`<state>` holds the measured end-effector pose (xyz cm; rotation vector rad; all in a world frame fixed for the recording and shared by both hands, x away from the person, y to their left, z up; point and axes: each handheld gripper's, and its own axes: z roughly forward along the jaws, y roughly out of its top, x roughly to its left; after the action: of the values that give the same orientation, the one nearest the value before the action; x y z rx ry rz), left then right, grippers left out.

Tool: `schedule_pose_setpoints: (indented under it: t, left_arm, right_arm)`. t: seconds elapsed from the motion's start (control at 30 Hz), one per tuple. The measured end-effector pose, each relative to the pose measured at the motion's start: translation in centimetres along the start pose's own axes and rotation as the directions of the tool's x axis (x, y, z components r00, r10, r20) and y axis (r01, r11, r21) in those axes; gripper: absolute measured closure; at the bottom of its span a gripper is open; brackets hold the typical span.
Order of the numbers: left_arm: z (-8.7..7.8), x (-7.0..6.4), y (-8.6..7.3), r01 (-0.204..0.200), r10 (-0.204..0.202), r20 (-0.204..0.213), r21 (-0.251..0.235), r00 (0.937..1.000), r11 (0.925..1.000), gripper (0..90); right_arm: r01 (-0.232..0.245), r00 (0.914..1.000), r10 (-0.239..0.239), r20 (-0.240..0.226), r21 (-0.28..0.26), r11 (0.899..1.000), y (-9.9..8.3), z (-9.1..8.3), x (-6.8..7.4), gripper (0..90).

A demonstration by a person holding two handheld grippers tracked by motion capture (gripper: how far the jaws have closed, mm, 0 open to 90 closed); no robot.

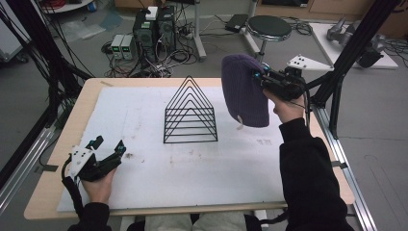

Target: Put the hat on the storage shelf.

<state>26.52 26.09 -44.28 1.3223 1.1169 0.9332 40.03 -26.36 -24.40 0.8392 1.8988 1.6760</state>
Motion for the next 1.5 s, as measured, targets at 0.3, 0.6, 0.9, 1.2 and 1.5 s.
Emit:
schedule_pose_setpoints:
  t: [0.3, 0.6, 0.9, 1.2, 1.5]
  left_arm:
    - [0.2, -0.8, 0.5, 0.009, -0.009, 0.062, 0.003, 0.9980, 1.0000, 22.8]
    - [0.5, -1.5, 1.7, -0.003, 0.004, 0.178, -0.007, 0.9841, 1.0000, 24.8]
    - [2.3, -2.5, 3.8, 0.024, -0.016, 0.411, -0.016, 0.9116, 0.9996, 23.7]
    - [3.8, -4.3, 5.1, -0.037, 0.029, 0.539, 0.005, 0.8416, 0.9993, 22.7]
    - [3.8, -4.2, 6.5, 0.004, 0.007, 0.598, -0.018, 0.8015, 0.9998, 22.3]
  right_arm:
    - [0.049, 0.9944, -0.054, -0.090, -0.058, 0.997, 1.5, -1.2, 3.1, 76.8]
    - [0.077, 0.9802, -0.098, -0.172, -0.124, 0.989, 3.5, -2.1, 5.6, 75.5]
    - [0.088, 0.9616, -0.123, -0.245, -0.150, 0.985, 3.9, -1.8, 7.8, 75.1]
    - [-0.013, 0.9239, -0.077, -0.375, -0.231, 0.973, 3.9, -0.7, 8.8, 75.2]
    - [-0.069, 0.8678, -0.074, -0.491, -0.266, 0.961, 4.6, 0.3, 10.5, 75.1]
